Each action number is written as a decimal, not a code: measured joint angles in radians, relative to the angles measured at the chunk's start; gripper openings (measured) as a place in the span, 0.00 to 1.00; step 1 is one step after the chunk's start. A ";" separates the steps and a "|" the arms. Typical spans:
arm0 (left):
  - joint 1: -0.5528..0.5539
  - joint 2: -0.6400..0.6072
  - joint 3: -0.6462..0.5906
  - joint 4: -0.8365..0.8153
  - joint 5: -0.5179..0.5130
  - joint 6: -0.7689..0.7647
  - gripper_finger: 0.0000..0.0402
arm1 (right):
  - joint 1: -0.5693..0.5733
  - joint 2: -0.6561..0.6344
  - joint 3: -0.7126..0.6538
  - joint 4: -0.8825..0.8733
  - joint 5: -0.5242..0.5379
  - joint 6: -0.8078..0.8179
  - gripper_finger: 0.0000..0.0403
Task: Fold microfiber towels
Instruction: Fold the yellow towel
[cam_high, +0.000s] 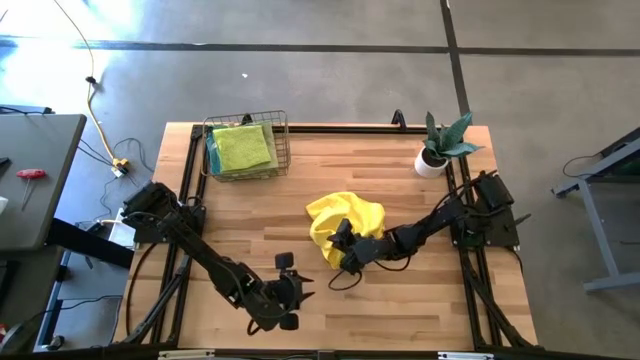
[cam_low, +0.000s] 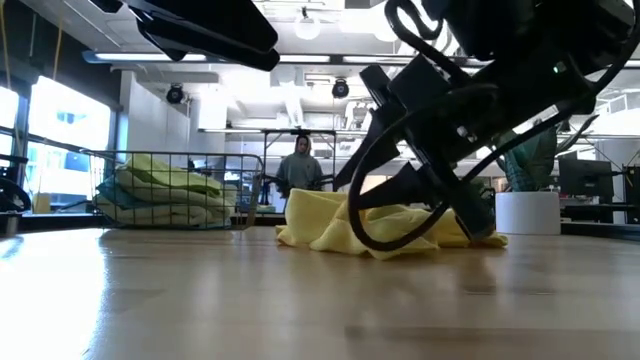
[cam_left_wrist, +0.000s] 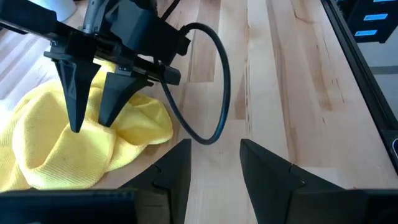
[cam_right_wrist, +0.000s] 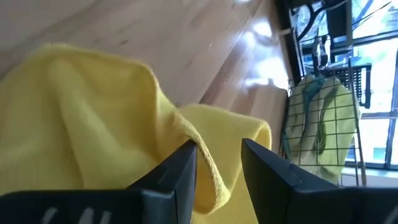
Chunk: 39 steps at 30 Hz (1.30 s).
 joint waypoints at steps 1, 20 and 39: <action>0.000 0.000 0.000 0.000 0.000 0.000 0.32 | -0.002 0.000 0.000 -0.008 0.000 0.001 0.30; 0.000 0.000 0.000 -0.013 -0.008 0.000 0.32 | -0.002 0.000 -0.001 -0.059 -0.083 0.027 0.30; 0.000 0.000 0.000 -0.014 -0.010 0.000 0.32 | -0.055 0.000 -0.001 -0.008 -0.145 0.072 0.30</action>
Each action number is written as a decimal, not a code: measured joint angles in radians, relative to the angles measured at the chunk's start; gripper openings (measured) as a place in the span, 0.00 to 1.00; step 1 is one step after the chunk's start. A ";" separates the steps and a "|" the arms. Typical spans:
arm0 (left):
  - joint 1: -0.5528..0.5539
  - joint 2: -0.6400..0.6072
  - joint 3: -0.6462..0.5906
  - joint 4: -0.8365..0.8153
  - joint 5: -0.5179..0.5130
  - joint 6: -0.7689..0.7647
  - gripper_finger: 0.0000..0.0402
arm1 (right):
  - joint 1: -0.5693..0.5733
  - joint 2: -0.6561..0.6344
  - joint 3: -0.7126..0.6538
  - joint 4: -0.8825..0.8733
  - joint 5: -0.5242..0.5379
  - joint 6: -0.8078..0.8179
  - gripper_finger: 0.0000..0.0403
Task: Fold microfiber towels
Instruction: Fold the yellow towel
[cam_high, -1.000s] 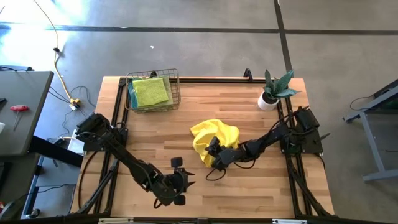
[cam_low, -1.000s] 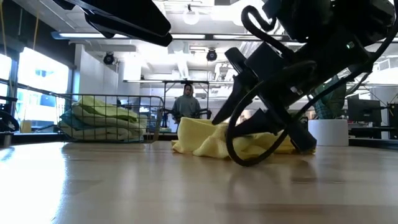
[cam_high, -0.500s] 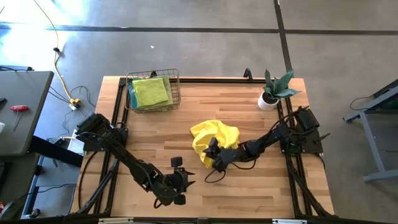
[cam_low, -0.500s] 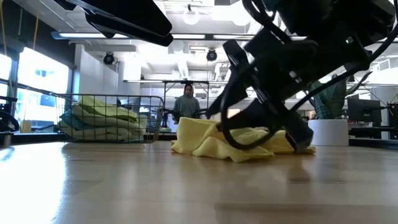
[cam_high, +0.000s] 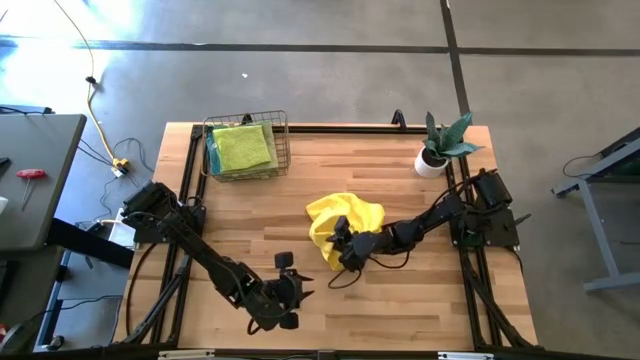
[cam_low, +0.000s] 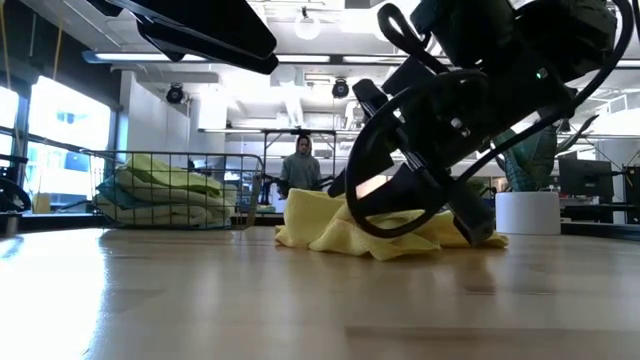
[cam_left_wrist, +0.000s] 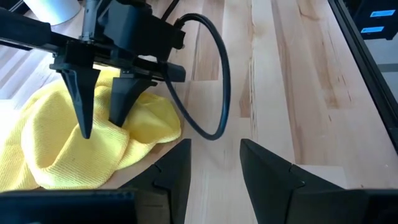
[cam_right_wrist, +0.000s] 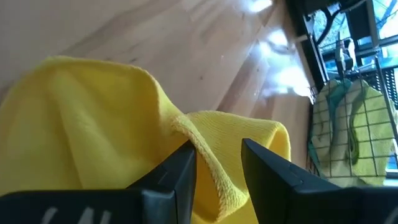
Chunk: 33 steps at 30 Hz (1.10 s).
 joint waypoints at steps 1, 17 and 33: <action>0.000 0.000 0.000 0.000 0.000 0.000 0.32 | 0.000 0.000 0.000 0.000 -0.006 0.000 0.30; 0.002 0.000 0.000 -0.004 -0.018 0.000 0.32 | -0.038 0.060 0.002 0.094 -0.088 0.099 0.26; 0.002 0.000 0.000 -0.006 -0.018 0.000 0.32 | 0.053 -0.005 0.000 0.135 0.101 0.216 0.01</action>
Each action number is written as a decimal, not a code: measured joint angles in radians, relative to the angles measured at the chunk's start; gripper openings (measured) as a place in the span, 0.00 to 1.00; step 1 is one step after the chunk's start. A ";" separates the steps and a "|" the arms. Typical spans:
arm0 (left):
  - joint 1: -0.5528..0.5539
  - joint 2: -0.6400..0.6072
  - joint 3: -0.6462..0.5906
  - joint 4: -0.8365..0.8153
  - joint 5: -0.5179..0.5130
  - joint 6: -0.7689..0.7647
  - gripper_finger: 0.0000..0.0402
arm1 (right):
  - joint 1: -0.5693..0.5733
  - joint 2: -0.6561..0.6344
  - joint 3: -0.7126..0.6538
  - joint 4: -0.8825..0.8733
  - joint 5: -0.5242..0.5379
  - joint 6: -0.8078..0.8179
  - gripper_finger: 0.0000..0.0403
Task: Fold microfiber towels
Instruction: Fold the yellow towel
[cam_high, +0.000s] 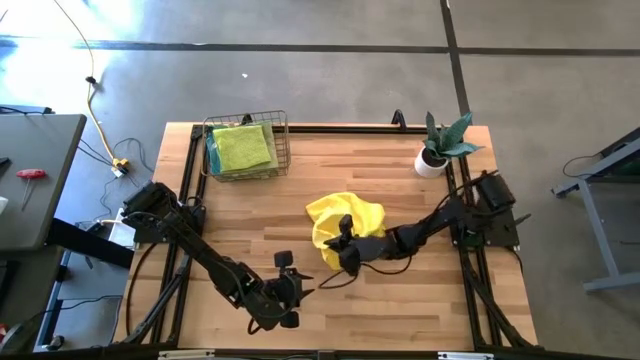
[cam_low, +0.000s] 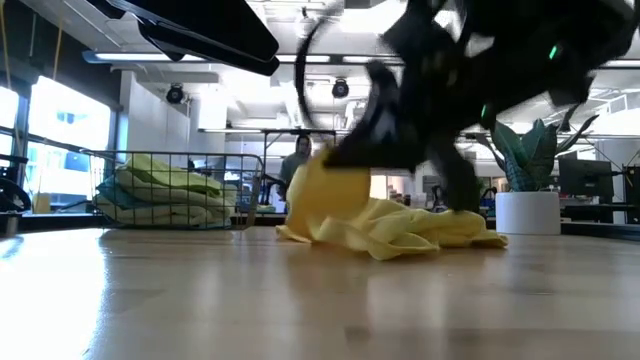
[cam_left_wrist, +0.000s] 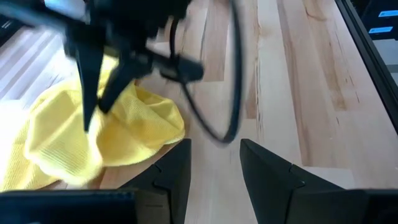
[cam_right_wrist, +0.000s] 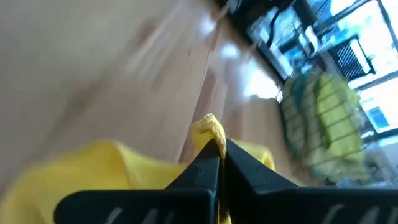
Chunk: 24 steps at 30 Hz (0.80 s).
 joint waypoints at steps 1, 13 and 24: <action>0.000 0.000 0.000 0.000 0.000 0.000 0.32 | 0.011 -0.021 0.000 0.000 0.002 0.002 0.01; 0.000 0.000 0.000 -0.017 -0.110 0.052 0.32 | 0.058 -0.457 0.000 -0.373 -0.004 0.502 0.00; 0.125 0.000 0.000 0.170 -0.328 0.124 0.32 | 0.052 -0.615 0.000 -0.632 0.047 0.881 0.00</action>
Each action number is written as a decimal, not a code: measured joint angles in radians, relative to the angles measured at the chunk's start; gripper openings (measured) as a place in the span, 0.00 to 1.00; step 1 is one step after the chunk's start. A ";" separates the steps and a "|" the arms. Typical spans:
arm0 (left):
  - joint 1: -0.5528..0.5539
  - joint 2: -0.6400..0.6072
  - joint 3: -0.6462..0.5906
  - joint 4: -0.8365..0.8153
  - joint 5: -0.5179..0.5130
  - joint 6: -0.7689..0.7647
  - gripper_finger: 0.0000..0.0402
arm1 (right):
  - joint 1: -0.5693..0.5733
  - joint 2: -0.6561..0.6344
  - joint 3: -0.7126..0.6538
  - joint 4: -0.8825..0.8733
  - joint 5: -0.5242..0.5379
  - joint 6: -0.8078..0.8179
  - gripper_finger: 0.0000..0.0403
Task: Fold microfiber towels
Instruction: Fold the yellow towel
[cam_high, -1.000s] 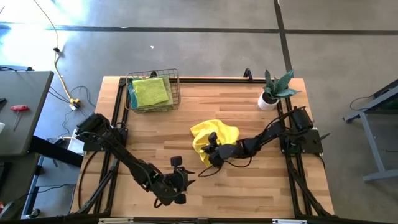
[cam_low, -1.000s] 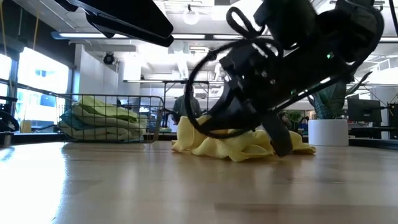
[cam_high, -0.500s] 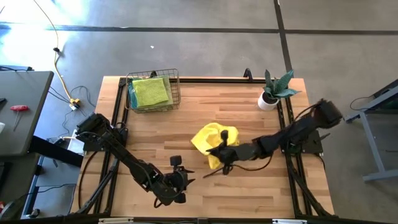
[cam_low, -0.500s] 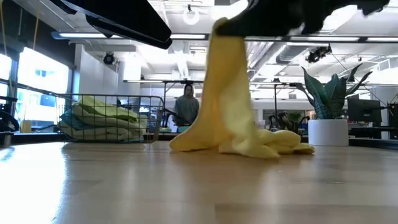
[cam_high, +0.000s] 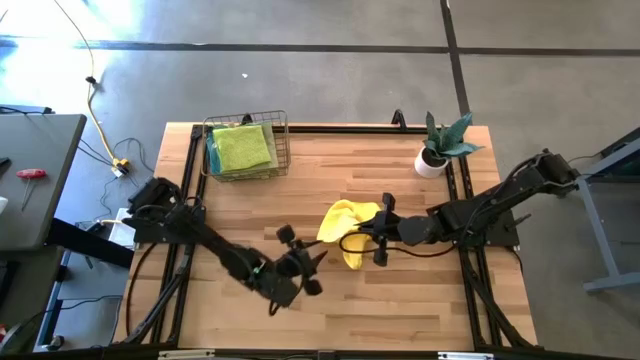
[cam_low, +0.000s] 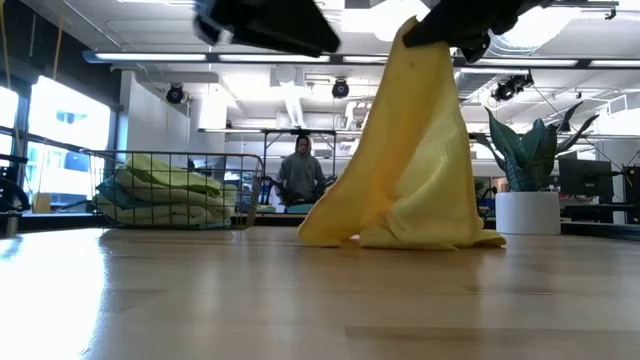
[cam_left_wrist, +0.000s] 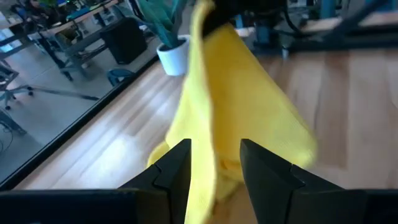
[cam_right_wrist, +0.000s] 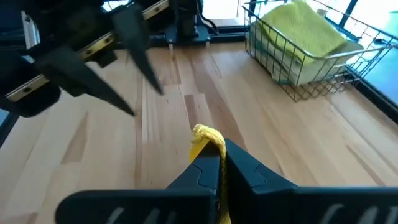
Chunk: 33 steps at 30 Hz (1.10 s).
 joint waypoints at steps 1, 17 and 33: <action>0.018 0.000 0.000 0.028 0.013 0.021 0.32 | 0.000 0.004 0.000 -0.001 0.001 0.007 0.00; 0.217 0.006 0.000 0.322 0.333 0.193 0.32 | 0.000 0.006 0.000 -0.035 0.017 0.074 0.00; 0.263 0.177 0.000 0.301 0.387 0.041 0.32 | 0.000 0.006 0.000 -0.041 0.036 0.062 0.00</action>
